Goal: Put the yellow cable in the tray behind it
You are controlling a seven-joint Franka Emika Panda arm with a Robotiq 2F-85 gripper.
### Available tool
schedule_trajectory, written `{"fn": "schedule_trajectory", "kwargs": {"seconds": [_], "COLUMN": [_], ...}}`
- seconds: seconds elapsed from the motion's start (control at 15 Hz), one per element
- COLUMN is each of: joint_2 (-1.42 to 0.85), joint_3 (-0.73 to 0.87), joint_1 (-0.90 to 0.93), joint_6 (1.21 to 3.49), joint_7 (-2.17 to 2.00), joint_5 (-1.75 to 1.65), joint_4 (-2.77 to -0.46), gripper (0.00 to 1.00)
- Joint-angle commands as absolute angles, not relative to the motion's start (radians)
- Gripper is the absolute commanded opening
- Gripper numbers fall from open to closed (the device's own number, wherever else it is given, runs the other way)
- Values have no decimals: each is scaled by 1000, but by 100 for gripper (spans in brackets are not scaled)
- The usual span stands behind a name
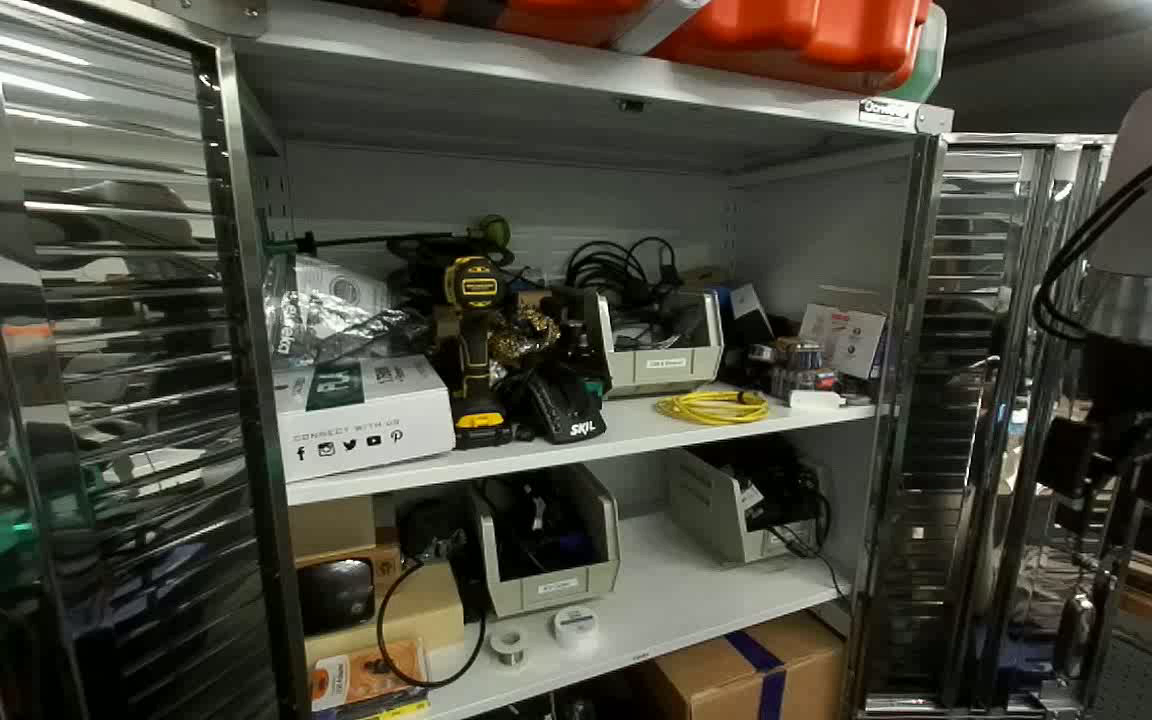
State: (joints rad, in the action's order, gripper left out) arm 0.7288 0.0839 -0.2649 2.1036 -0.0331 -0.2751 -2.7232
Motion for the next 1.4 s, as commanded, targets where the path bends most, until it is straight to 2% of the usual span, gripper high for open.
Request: {"fn": "schedule_trajectory", "kwargs": {"seconds": [0.0,0.6,1.33], "joint_2": [730,736,426], "joint_3": [91,82,-78], "joint_1": [-256,-262,-212], "joint_6": [2100,2130,2356], "joint_7": [-38,-64,-337], "joint_5": [-280,-287,-274], "joint_4": [-2720,-2739,-2529], "gripper": [100,100,100]}}
